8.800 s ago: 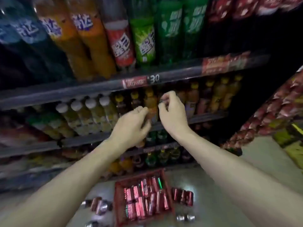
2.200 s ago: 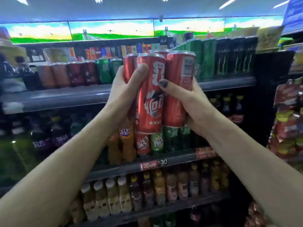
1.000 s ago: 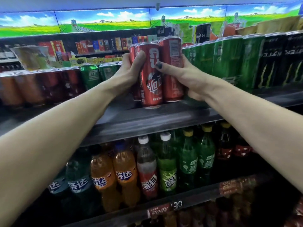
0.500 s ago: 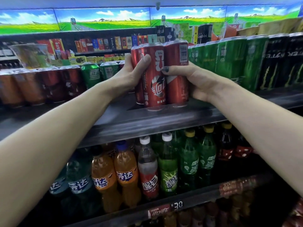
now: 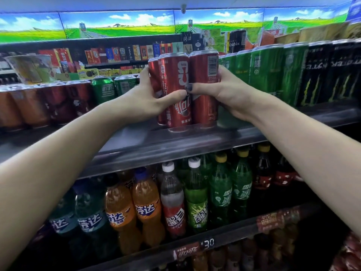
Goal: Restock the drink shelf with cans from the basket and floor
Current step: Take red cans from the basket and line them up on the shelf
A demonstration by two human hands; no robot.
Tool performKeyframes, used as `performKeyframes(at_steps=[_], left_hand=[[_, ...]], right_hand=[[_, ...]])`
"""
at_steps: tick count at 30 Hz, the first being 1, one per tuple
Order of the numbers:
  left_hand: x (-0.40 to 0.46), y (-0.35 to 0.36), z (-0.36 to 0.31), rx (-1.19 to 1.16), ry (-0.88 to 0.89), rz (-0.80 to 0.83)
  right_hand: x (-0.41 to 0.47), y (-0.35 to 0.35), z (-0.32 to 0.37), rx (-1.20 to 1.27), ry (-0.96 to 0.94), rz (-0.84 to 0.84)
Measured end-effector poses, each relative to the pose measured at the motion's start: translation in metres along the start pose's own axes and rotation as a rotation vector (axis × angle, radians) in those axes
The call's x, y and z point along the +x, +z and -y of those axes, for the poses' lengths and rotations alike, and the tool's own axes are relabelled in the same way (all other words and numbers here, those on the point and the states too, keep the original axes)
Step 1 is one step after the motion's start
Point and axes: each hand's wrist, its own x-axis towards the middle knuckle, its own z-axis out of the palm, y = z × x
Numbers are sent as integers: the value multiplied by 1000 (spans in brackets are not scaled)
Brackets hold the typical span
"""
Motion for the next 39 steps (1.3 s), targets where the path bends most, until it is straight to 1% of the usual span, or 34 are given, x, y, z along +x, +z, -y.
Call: performKeyframes(at_steps=[2, 4, 7, 9, 12, 16, 22, 26, 30, 34, 36, 38, 39], left_hand=[[-4, 1, -3, 19, -13, 7], [-6, 1, -4, 80, -30, 1], [-4, 5, -5, 35, -18, 33], [5, 9, -6, 55, -5, 38], [24, 18, -7, 81, -23, 31], [41, 33, -17, 102, -57, 26], [66, 56, -31, 91, -174, -11], [79, 66, -34, 59, -207, -32], [84, 74, -37, 12, -254, -45], [90, 81, -29, 78, -188, -119], [95, 82, -23, 28, -200, -98], [95, 79, -18, -58, -223, -52], [94, 77, -17, -65, -225, -22]], right_hand=[[-11, 3, 7, -148, 36, -73], [-28, 7, 16, -362, 69, -148], [-47, 16, 17, -713, -10, -269], [-51, 23, 15, -822, -49, -348], [-45, 28, 16, -795, -8, -395], [-30, 22, 16, -859, 76, -415], [-13, 16, 5, -962, 217, -395], [-6, 14, -2, -974, 306, -383], [6, 12, -2, -917, 306, -416], [5, 15, -6, -838, 244, -448], [2, 16, -8, -820, 181, -447], [0, 13, -10, -808, 106, -450], [0, 12, -11, -801, 83, -453]])
